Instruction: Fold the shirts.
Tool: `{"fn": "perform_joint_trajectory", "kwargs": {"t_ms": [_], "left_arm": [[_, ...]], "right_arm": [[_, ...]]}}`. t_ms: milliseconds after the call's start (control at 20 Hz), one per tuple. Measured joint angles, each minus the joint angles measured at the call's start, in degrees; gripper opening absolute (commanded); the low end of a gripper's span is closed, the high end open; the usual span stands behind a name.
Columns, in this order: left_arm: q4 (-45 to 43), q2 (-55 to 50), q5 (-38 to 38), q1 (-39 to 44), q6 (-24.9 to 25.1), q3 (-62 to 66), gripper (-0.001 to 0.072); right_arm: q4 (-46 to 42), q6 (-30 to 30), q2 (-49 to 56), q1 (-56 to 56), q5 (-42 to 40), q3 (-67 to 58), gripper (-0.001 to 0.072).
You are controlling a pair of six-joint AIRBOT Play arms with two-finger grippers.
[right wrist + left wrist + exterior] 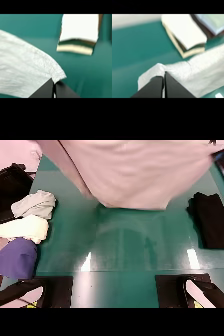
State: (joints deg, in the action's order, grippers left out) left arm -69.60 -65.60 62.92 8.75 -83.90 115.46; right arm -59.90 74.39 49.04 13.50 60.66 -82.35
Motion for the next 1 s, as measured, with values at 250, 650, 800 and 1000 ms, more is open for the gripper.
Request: {"fn": "perform_joint_trajectory", "kwargs": {"t_ms": [250,650,800,1000], "left_arm": [[-0.5,12.3,-7.2,0.0,1.1,3.6,0.0019],[-5.5,12.7,-10.9,0.0,2.0,2.1,0.002],[-9.4,5.1,-7.5,0.0,-0.1,-0.2,0.002],[-10.4,-9.9,-1.4,0.0,-1.1,-2.2,0.002]], "right_arm": [[0.0,0.0,-6.6,6.2,4.2,-12.6,0.0012],[-0.1,2.3,0.6,10.1,13.8,-29.0,0.0012],[-0.2,4.4,6.9,7.7,18.2,-28.5,0.0012],[-4.5,6.8,16.2,3.1,20.8,-20.2,0.0012]]}}
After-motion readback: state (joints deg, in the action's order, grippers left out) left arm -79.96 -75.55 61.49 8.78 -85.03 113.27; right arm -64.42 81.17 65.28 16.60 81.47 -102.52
